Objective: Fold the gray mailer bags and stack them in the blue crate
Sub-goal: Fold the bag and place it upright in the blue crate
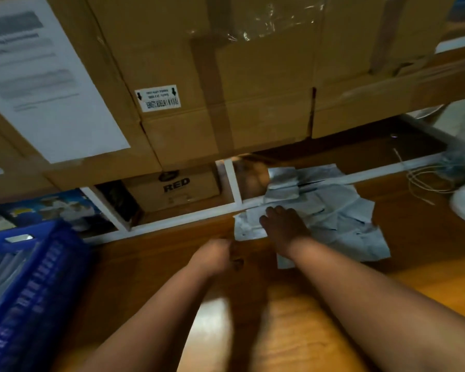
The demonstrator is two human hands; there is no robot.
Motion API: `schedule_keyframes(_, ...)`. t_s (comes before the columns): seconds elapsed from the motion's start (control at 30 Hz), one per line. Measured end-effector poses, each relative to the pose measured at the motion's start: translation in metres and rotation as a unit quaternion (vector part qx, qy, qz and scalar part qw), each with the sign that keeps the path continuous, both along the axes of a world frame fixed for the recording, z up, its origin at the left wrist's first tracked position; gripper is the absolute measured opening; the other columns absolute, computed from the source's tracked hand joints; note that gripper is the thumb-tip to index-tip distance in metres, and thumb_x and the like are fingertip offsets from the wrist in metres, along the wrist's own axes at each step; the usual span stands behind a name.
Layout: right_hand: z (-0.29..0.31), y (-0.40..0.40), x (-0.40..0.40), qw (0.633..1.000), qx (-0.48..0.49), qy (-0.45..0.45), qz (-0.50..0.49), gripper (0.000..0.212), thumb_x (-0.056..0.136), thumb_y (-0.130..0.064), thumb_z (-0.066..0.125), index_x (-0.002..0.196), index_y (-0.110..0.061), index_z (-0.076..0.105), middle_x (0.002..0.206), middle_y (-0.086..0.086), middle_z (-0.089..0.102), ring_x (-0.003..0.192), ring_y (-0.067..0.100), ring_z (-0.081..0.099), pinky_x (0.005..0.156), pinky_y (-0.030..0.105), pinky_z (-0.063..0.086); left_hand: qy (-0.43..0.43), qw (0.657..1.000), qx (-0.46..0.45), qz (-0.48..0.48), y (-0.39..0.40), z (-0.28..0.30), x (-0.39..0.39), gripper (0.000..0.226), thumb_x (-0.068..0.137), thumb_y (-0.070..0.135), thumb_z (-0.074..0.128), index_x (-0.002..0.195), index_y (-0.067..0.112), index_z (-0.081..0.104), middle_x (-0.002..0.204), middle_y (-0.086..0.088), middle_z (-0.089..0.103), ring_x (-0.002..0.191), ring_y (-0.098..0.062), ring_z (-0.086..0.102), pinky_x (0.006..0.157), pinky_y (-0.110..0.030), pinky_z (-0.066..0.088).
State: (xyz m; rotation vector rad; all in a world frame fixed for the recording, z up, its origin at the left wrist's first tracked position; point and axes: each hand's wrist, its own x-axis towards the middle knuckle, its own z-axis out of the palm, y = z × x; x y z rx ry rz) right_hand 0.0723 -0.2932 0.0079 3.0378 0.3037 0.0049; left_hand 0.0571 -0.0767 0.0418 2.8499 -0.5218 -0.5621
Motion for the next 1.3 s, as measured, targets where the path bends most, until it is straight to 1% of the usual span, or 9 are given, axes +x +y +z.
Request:
schedule_keyframes(0.37,-0.013,0.013,0.031,0.996,-0.010,-0.070,0.052,0.042,0.101,-0.020,0.046,0.141,-0.021,0.057,0.136,0.007,0.063,0.124,0.032,0.059,0.102,0.050,0.045,-0.081,0.992,0.027,0.089,0.042,0.001,-0.018,0.018,0.093,0.046,0.069,0.102,0.031,0.067,0.101,0.008,0.066,0.094,-0.016,0.064,0.084,-0.039,0.060)
schedule_keyframes(0.53,0.001,0.077,0.006,0.986,0.049,-0.070,0.142,0.049,0.102,-0.019,0.034,0.147,-0.018,0.054,0.145,0.011,0.058,0.132,0.037,0.054,0.108,0.051,0.043,-0.176,0.976,0.007,0.124,0.067,0.007,-0.029,0.027,0.095,0.046,0.065,0.118,0.031,0.065,0.112,0.007,0.062,0.105,-0.017,0.062,0.090,-0.038,0.058)
schedule_keyframes(0.67,-0.011,0.130,-0.042,0.967,0.052,-0.069,0.240,0.049,0.092,-0.024,0.035,0.129,-0.018,0.067,0.119,0.007,0.068,0.106,0.034,0.063,0.086,0.046,0.051,-0.247,0.959,0.010,0.140,0.107,0.001,-0.062,0.041,0.089,0.049,0.067,0.123,0.036,0.049,0.120,0.009,0.051,0.110,-0.015,0.054,0.095,-0.034,0.054)
schedule_keyframes(0.77,-0.044,0.166,-0.078,0.942,0.028,-0.079,0.325,0.038,0.090,-0.026,0.050,0.120,-0.017,0.071,0.105,0.005,0.069,0.090,0.029,0.062,0.068,0.041,0.050,-0.218,0.967,0.043,0.128,0.141,-0.026,-0.104,0.059,0.085,0.054,0.066,0.137,0.034,0.045,0.138,0.007,0.045,0.126,-0.016,0.047,0.106,-0.033,0.049)
schedule_keyframes(0.87,-0.073,0.199,-0.109,0.908,0.016,-0.077,0.412,0.035,0.093,-0.027,0.057,0.124,-0.015,0.067,0.107,0.006,0.066,0.091,0.029,0.060,0.068,0.040,0.049,-0.144,0.981,0.059,0.117,0.183,-0.064,-0.140,0.074,0.088,0.050,0.058,0.156,0.024,0.042,0.162,-0.004,0.039,0.148,-0.024,0.037,0.121,-0.040,0.036)
schedule_keyframes(1.0,-0.093,0.241,-0.135,0.898,0.032,-0.073,0.433,0.033,0.093,-0.033,0.059,0.120,-0.017,0.068,0.105,0.004,0.063,0.091,0.027,0.058,0.068,0.039,0.044,-0.113,0.990,-0.026,0.085,0.232,-0.102,-0.171,0.064,0.087,0.043,0.053,0.146,0.018,0.056,0.153,-0.012,0.052,0.138,-0.033,0.052,0.113,-0.045,0.045)
schedule_keyframes(1.1,-0.095,0.261,-0.146,0.913,0.087,-0.038,0.395,0.037,0.096,-0.046,0.058,0.122,-0.021,0.064,0.115,0.006,0.060,0.100,0.030,0.055,0.077,0.043,0.043,-0.133,0.987,-0.043,0.083,0.250,-0.126,-0.186,0.070,0.104,0.051,0.039,0.165,0.018,0.034,0.175,-0.010,0.024,0.161,-0.026,0.022,0.129,-0.046,0.025)
schedule_keyframes(1.2,-0.096,0.259,-0.156,0.928,0.122,-0.007,0.352,0.051,0.101,-0.051,0.051,0.143,-0.024,0.056,0.138,0.006,0.057,0.121,0.030,0.052,0.096,0.048,0.046,-0.131,0.988,-0.011,0.083,0.256,-0.143,-0.204,0.079,0.108,0.063,0.020,0.170,0.020,-0.004,0.177,-0.001,-0.018,0.162,-0.015,-0.018,0.132,-0.042,-0.003)
schedule_keyframes(1.3,-0.097,0.250,-0.164,0.941,0.139,0.019,0.309,0.054,0.105,-0.054,0.049,0.152,-0.027,0.052,0.155,0.006,0.050,0.139,0.028,0.046,0.113,0.049,0.039,-0.133,0.989,0.000,0.070,0.258,-0.148,-0.213,0.081,0.108,0.063,0.022,0.170,0.017,-0.005,0.176,-0.006,-0.021,0.162,-0.019,-0.020,0.131,-0.048,-0.004)
